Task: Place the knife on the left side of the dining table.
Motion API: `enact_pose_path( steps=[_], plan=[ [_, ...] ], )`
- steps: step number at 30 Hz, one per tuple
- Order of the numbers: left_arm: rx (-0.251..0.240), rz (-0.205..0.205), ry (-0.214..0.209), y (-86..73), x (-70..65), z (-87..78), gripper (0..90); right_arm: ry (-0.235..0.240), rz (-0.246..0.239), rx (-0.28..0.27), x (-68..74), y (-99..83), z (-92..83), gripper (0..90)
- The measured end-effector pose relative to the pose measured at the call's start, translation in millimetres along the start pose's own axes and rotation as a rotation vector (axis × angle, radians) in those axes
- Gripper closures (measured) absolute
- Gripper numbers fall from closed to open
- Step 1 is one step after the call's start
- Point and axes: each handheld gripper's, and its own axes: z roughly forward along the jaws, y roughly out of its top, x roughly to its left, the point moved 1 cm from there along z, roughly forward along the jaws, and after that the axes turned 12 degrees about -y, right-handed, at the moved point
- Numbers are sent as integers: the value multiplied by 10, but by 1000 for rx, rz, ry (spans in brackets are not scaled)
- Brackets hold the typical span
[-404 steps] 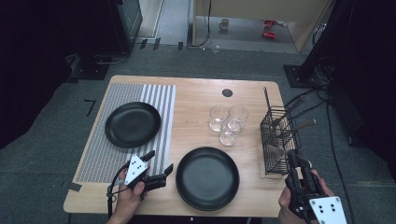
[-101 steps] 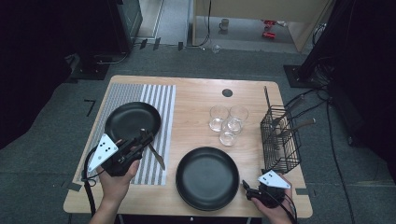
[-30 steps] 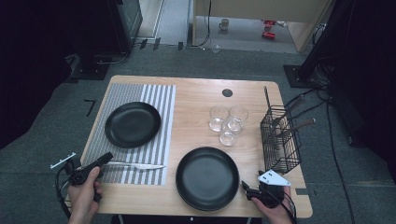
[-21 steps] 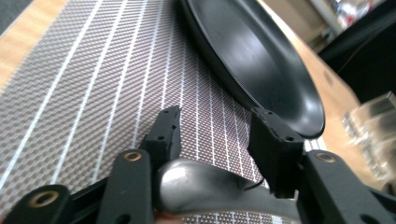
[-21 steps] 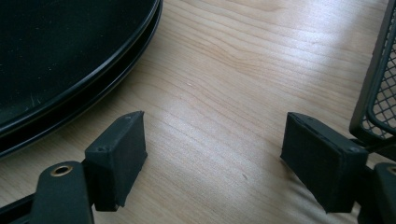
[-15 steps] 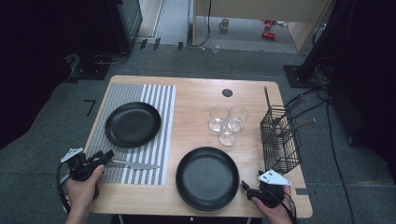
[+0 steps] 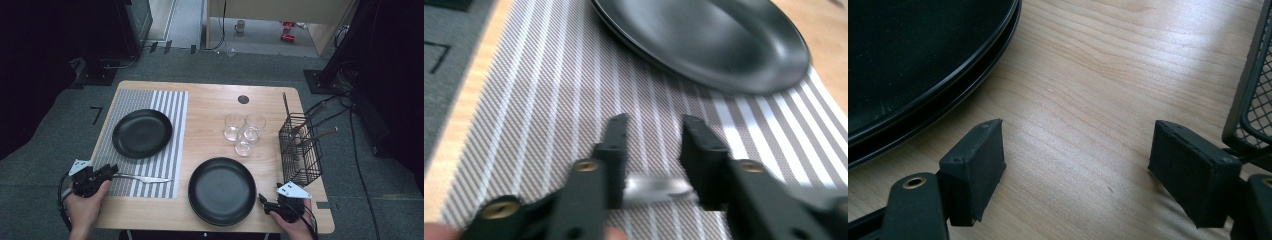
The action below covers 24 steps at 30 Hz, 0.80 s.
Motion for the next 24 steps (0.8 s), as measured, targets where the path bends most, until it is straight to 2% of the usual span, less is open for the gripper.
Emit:
enact_pose_path(
  steps=[3, 5, 10, 12, 15, 16, 21, 24],
  plan=[
    [34, 30, 4, -24, -98, 17, 830, 3, 4, 2, -3, 0, 2, 218],
    [51, 51, 17, -29, -156, 33, 862, 4, 5, 3, -4, 1, 2, 218],
    [112, 65, 3, -55, -226, 46, 900, 2, 1, 0, -1, 0, 1, 218],
    [114, 55, -37, -58, -241, 52, 884, 3, 3, 2, -3, 0, 2, 218],
    [104, 74, -65, -59, -264, 67, 849, 5, 4, 3, -3, 1, 2, 218],
    [93, 77, -99, -58, -282, 74, 828, 5, 4, 3, -3, 1, 2, 217],
    [17, 105, -214, -50, -392, 98, 679, -3, -3, -1, 9, -1, -4, 217],
    [-9, 127, -284, -55, -486, 127, 610, -14, -5, -5, 14, -1, -8, 208]
  ],
)
